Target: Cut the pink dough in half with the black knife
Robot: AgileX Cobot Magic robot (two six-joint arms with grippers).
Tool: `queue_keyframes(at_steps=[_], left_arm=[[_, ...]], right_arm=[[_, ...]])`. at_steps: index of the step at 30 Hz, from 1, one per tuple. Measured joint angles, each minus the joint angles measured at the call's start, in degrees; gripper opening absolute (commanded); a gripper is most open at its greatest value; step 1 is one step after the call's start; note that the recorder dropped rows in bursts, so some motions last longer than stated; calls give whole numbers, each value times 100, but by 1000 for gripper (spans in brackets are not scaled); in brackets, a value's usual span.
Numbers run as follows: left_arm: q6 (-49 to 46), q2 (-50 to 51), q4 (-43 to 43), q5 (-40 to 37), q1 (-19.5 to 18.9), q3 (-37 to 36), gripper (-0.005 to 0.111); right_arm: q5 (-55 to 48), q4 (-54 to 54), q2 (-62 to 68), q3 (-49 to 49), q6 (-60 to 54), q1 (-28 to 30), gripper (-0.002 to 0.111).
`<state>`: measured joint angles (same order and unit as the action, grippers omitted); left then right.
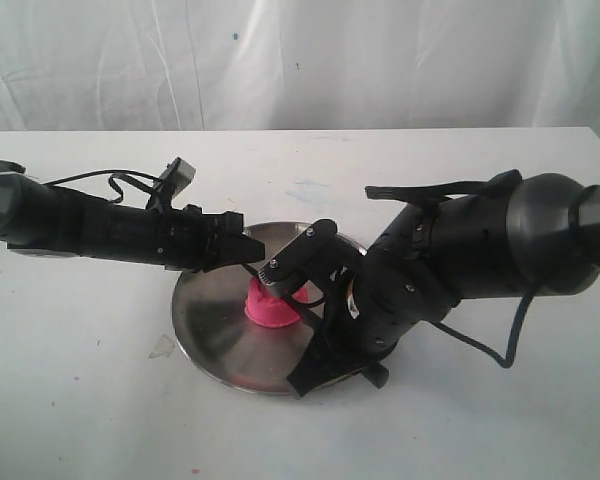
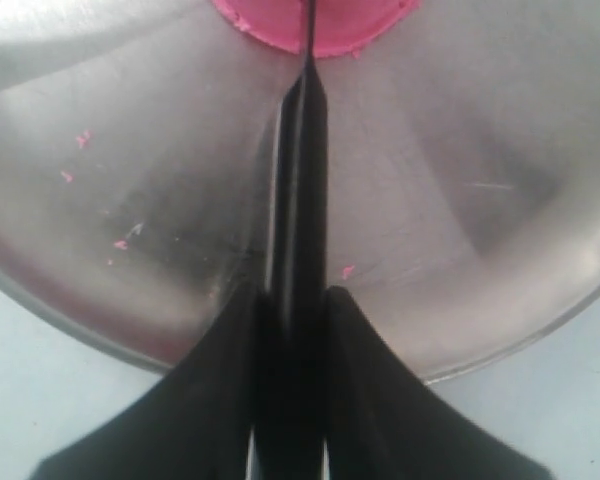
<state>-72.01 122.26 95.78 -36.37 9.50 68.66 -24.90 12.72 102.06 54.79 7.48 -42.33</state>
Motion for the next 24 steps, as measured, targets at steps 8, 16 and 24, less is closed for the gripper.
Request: queue_keyframes(at_steps=[8,16,24], left_arm=[[0,0,-27,27,0,0,0],[0,3,-102,96,0,0,0],[0,3,-102,86,0,0,0]], right_arm=[[4,0,-55,0,0,0,0],[4,0,-187,0,0,0,0],[39,0,-13,0,0,0,0]])
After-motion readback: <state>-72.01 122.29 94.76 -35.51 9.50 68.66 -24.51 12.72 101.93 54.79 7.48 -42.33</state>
